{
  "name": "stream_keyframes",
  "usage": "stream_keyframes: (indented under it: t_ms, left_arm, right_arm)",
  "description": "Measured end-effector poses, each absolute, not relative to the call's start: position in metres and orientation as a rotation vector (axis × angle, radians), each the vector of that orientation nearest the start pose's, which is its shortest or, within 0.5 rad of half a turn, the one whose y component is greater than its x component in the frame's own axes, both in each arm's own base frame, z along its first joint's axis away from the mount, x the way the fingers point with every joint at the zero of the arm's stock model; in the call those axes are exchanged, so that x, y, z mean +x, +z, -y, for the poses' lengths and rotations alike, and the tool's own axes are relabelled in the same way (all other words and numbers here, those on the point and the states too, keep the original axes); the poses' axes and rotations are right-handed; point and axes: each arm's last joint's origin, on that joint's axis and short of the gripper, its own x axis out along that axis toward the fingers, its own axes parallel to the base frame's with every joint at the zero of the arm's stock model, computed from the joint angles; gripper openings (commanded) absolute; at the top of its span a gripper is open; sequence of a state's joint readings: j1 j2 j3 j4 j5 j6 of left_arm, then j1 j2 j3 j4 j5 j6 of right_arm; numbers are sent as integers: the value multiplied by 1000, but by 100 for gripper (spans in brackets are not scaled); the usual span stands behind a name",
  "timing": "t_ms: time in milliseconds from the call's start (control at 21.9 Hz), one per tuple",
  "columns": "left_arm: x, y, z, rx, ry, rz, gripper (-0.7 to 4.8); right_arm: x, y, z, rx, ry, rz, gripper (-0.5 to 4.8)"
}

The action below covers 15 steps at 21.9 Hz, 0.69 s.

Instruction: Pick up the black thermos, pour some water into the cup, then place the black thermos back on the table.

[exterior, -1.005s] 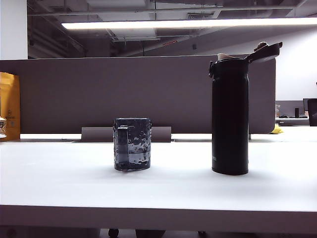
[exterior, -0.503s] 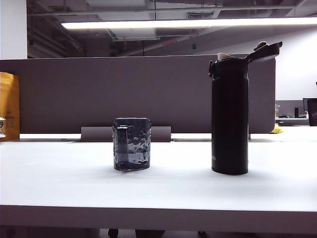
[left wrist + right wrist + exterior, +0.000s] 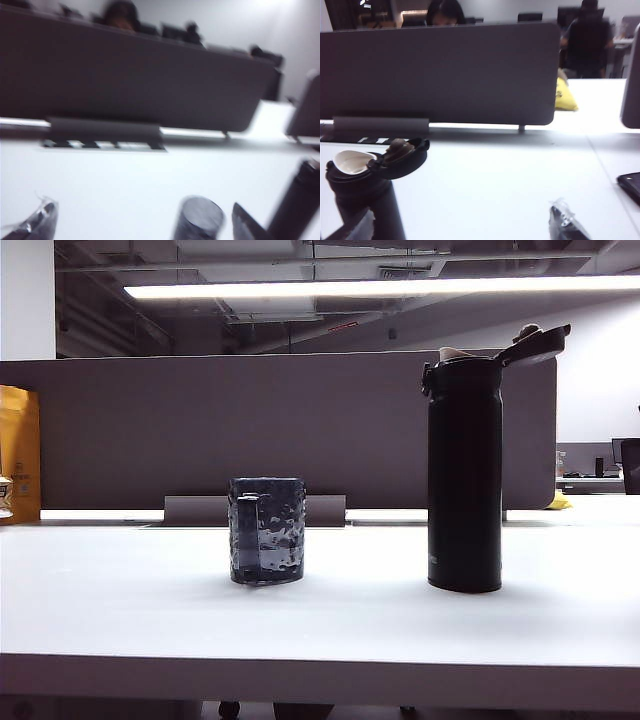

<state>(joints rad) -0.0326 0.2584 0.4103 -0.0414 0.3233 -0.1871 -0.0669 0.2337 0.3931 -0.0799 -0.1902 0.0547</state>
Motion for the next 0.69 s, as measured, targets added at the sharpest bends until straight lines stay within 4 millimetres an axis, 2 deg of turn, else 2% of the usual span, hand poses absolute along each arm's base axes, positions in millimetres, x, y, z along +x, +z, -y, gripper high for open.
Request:
stream_keyframes:
  t_ms: [320, 686]
  left_arm:
    - [128, 284, 37, -142, -542, -14, 479]
    - [149, 277, 65, -112, -618, -37, 479]
  right_arm:
    - [103, 280, -11, 46, 245, 136, 479]
    - [115, 277, -41, 55, 327, -1, 479]
